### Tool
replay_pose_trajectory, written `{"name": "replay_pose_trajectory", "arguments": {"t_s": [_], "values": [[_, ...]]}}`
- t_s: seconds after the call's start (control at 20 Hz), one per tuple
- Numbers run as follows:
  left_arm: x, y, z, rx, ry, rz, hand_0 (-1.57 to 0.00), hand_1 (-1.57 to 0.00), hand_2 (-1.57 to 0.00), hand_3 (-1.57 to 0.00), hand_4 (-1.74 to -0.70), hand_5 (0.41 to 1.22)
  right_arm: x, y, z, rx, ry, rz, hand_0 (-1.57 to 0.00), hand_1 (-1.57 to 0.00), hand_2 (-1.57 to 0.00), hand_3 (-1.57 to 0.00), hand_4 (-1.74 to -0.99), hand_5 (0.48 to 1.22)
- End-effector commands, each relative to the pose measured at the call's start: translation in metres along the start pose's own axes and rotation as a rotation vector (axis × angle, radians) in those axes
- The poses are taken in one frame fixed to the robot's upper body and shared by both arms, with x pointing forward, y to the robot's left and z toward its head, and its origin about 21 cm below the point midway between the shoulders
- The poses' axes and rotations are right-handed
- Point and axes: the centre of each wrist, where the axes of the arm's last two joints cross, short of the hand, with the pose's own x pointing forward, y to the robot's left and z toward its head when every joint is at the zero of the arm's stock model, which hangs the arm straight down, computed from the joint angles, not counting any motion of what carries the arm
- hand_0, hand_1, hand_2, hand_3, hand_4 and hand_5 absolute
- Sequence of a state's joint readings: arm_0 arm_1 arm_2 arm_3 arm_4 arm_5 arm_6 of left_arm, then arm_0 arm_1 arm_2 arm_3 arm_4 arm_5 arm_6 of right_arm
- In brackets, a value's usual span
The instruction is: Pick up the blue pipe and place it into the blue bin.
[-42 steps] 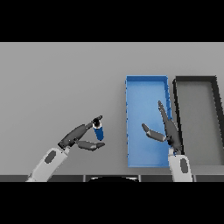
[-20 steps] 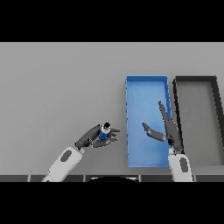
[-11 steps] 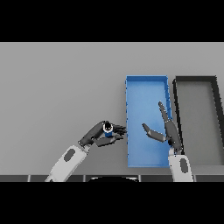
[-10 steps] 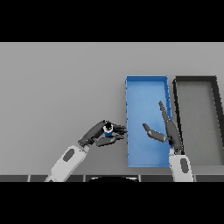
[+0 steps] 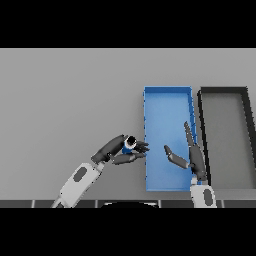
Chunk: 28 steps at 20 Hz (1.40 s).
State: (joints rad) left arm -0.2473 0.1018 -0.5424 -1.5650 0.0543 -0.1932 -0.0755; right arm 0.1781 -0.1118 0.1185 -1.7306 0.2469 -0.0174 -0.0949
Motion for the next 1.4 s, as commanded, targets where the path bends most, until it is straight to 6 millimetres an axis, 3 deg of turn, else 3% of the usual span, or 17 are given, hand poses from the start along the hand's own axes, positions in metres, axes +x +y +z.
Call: {"name": "replay_pose_trajectory", "arguments": {"t_s": [0.0, 0.1, 0.2, 0.3, 0.45, 0.65, 0.75, 1.1, 1.35], "values": [[-0.001, -0.003, 0.001, 0.000, 0.001, 0.003, -1.57, -1.57, -1.57, -1.57, -1.47, 1.220, 0.000, 0.006, 0.012, -0.047, 0.011, -0.005, 0.00, 0.00, 0.00, 0.00, -1.121, 0.578], [-0.004, -0.006, 0.002, -0.005, -0.009, 0.009, -1.57, -1.57, -1.57, -1.57, -1.47, 1.220, 0.002, 0.017, 0.036, -0.150, 0.034, -0.014, 0.00, 0.00, 0.00, 0.00, -1.133, 0.578], [-0.002, -0.004, 0.004, 0.001, -0.013, 0.006, -1.57, -1.57, -1.57, -1.57, -1.47, 1.220, 0.004, 0.024, 0.049, -0.208, 0.062, -0.023, 0.00, 0.00, 0.00, 0.00, -1.185, 0.578], [0.003, -0.004, 0.001, -0.001, -0.018, 0.004, -1.57, -1.57, -1.57, -1.57, -1.47, 1.221, 0.009, 0.025, 0.050, -0.232, 0.045, -0.040, 0.00, -0.01, 0.00, 0.00, -1.194, 0.572], [0.000, -0.002, 0.001, -0.009, -0.007, -0.011, -1.57, -1.57, -1.57, -1.57, -1.47, 1.221, 0.023, 0.015, 0.051, -0.214, -0.118, -0.142, 0.00, -0.02, -0.03, 0.00, -1.172, 0.579], [0.001, -0.004, 0.004, -0.014, 0.011, -0.018, -1.57, -1.57, -1.57, -1.57, -1.47, 1.221, 0.062, -0.011, 0.043, -0.074, -0.234, -0.127, 0.00, -0.01, -0.01, 0.00, -1.165, 0.589], [0.003, -0.002, 0.002, -0.011, 0.003, -0.021, -1.57, -1.57, -1.57, -1.57, -1.47, 1.221, 0.071, -0.011, 0.043, 0.055, -0.127, -0.112, 0.00, 0.00, -0.01, 0.00, -1.177, 0.567], [0.001, -0.001, -0.001, -0.026, 0.012, -0.044, -1.57, -1.57, -1.57, -1.57, -1.47, 1.221, 0.121, 0.002, 0.017, 0.330, -0.207, -0.011, 0.00, 0.00, 0.00, 0.00, -1.256, 0.523], [0.006, -0.005, -0.002, -0.032, 0.003, -0.033, -1.57, -1.57, -1.57, -1.57, -1.47, 1.221, 0.138, 0.018, 0.000, 0.457, -0.199, -0.023, 0.00, 0.00, 0.00, 0.00, -1.227, 0.528]]}}
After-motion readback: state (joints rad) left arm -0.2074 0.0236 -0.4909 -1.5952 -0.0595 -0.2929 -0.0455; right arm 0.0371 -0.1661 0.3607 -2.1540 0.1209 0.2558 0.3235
